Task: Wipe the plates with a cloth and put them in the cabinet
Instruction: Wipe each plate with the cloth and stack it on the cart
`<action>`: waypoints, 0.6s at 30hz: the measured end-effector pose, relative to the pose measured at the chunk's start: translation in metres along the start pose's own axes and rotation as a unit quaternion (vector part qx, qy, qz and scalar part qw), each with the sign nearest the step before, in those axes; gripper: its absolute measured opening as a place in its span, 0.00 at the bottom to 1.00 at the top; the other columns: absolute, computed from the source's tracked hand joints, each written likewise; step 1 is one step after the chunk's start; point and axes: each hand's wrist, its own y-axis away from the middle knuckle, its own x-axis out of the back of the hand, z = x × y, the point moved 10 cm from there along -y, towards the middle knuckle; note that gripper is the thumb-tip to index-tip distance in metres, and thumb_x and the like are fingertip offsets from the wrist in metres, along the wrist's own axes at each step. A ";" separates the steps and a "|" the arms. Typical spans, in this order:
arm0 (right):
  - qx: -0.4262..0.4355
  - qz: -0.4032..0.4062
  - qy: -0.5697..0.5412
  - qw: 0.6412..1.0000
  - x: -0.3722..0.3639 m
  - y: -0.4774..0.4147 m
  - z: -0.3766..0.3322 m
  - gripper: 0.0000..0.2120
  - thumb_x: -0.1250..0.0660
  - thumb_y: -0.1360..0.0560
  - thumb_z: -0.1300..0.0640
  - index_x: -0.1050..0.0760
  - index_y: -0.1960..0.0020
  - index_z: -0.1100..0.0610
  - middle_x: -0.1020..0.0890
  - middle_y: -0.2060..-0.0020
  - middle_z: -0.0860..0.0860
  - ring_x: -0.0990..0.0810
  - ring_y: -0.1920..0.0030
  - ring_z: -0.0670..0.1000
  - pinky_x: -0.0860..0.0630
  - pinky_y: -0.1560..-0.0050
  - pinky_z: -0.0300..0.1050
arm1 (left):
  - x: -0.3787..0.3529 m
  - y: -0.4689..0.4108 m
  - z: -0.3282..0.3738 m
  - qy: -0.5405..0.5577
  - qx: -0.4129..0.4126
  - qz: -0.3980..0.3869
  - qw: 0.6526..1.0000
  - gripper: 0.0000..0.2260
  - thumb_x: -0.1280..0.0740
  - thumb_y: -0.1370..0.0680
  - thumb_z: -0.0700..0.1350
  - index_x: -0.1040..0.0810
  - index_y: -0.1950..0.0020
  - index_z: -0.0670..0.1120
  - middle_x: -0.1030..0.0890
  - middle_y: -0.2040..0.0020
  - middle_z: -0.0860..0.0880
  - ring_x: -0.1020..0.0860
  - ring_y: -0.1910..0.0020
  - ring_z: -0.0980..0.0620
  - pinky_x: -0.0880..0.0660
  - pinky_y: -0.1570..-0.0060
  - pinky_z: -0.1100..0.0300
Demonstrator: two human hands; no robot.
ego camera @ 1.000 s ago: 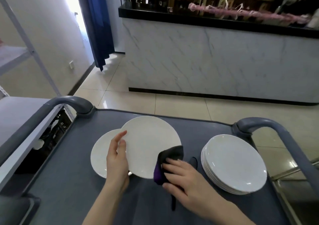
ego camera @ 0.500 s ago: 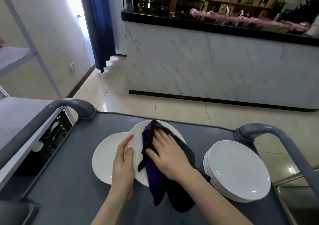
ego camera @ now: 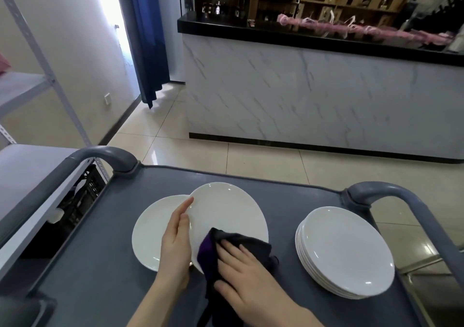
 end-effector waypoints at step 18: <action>0.021 0.009 -0.099 0.995 0.010 -0.028 -0.011 0.23 0.50 0.16 0.48 0.45 0.21 0.46 0.50 0.23 0.36 0.61 0.24 0.35 0.64 0.24 0.39 | 0.002 0.011 0.016 -0.008 -0.061 -0.008 0.998 0.16 0.45 0.13 0.46 0.21 0.38 0.62 0.19 0.39 0.66 0.24 0.37 0.66 0.30 0.36 0.63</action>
